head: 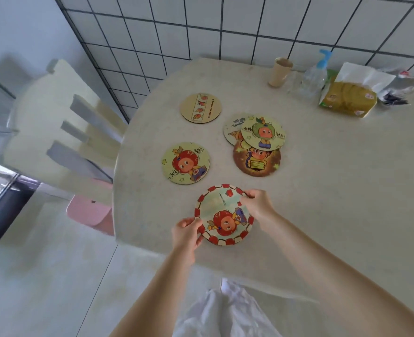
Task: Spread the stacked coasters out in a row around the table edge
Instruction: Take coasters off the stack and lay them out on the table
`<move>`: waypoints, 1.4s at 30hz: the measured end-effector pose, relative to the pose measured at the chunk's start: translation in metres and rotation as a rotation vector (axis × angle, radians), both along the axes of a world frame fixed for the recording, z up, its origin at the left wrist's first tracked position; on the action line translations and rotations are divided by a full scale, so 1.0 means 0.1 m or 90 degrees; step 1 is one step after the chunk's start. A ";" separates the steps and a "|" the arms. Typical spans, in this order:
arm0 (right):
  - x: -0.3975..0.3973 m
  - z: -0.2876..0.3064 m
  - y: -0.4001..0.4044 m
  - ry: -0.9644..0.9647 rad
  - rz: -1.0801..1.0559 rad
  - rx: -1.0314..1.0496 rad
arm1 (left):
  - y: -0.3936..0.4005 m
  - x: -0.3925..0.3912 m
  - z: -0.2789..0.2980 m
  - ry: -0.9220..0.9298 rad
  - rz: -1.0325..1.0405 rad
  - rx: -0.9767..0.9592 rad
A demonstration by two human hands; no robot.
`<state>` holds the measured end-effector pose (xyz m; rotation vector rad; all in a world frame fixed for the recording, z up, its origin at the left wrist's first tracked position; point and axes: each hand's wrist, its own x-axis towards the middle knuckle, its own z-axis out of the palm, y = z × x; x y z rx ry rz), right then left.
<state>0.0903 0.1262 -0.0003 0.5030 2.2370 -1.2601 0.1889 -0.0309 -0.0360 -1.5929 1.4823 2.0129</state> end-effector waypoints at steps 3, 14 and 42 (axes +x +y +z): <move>0.30 -0.04 -0.01 -0.010 -0.029 -0.022 | -0.02 0.29 -0.02 0.000 -0.010 -0.004; 0.45 0.01 0.03 0.046 -0.048 -0.019 | 0.04 0.47 0.03 0.063 -0.057 -0.061; 0.84 0.01 2.81 -0.053 -0.107 -0.091 | 2.42 0.48 0.06 0.048 -0.205 -0.070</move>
